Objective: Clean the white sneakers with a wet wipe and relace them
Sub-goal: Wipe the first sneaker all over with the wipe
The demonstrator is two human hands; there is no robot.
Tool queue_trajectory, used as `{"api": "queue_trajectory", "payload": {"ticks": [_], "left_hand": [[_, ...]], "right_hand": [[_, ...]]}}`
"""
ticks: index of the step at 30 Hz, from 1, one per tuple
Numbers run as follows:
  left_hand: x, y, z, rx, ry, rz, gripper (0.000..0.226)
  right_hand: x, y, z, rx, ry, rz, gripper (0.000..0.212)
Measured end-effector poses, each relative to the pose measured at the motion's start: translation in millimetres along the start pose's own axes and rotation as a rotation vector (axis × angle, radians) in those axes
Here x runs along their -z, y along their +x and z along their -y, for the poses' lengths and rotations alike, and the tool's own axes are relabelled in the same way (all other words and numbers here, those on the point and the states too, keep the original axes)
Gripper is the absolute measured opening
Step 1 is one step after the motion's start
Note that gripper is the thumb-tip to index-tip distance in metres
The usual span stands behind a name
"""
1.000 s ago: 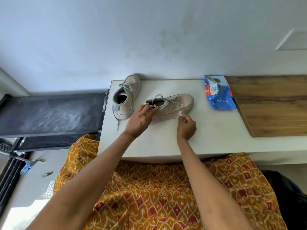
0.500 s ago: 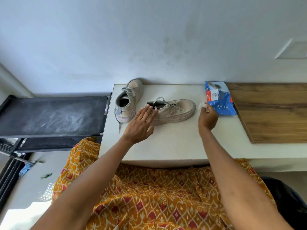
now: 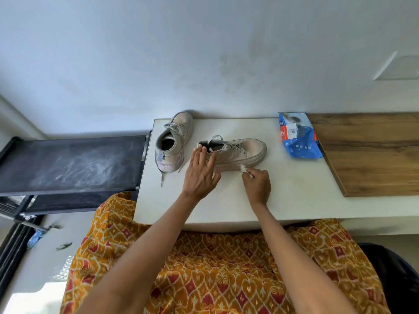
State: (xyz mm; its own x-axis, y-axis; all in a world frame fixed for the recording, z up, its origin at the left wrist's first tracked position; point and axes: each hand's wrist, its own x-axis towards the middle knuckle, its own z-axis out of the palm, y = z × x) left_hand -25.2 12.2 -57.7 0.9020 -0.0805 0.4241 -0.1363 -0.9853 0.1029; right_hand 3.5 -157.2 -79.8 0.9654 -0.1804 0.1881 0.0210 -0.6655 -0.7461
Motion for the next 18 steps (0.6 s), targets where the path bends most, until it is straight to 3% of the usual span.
{"api": "queue_trajectory", "payload": {"ticks": [5,10,14,18], "left_hand": [[-6.9,-2.2,-2.2,-0.022,0.061,-0.051,0.056],[-9.4,10.6,25.7,-0.073,0.115,0.015,0.058],[-3.4,24.3,39.4,-0.050,0.069,0.074,0.063],[-6.9,28.4,29.5,-0.052,0.001,0.007,0.051]], "right_hand": [[11.1,38.8,-0.1,-0.286,0.190,-0.206,0.027],[32.8,91.2,-10.3,-0.270,0.170,-0.268,0.028],[36.8,116.0,-19.2,-0.195,0.118,-0.083,0.026],[36.0,128.1,-15.8,-0.070,0.178,0.158,0.030]]}}
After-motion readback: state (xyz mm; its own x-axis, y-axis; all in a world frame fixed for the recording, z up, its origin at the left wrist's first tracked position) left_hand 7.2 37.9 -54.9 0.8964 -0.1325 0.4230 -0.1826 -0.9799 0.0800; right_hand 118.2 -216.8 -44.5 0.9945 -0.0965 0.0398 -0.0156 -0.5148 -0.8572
